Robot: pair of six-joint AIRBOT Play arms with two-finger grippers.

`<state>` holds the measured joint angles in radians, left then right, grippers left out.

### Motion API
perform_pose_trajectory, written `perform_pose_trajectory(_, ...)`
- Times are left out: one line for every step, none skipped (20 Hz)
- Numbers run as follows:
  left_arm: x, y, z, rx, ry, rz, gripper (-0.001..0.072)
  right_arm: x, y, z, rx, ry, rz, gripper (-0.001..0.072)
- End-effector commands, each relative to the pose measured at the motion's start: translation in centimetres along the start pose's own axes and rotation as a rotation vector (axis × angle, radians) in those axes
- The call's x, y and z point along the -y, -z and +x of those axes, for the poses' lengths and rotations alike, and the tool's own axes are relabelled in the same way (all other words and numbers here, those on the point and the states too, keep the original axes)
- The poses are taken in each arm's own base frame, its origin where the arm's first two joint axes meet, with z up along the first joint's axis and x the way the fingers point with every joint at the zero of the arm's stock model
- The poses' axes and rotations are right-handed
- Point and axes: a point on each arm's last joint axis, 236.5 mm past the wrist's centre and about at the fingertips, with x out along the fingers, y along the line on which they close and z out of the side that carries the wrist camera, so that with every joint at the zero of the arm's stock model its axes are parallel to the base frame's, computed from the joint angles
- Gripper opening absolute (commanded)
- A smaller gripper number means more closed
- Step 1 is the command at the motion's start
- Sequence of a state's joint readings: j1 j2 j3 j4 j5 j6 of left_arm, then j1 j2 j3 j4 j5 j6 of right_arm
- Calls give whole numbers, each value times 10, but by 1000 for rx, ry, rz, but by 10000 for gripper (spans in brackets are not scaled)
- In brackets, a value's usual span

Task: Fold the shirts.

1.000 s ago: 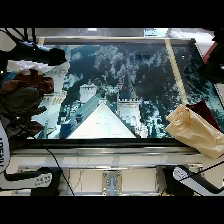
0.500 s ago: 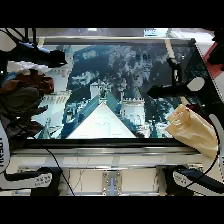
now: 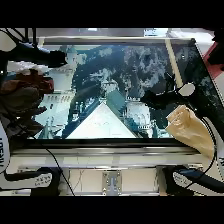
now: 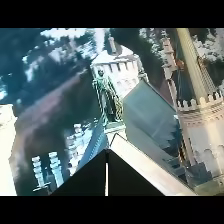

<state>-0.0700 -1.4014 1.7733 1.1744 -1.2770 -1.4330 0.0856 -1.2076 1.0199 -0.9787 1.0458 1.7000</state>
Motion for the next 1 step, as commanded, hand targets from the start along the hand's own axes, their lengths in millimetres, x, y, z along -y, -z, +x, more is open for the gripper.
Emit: perform_pose_trajectory(0, 0, 0, 1, 0, 0, 15, -3, 2, 1, -8, -10, 41, 383)
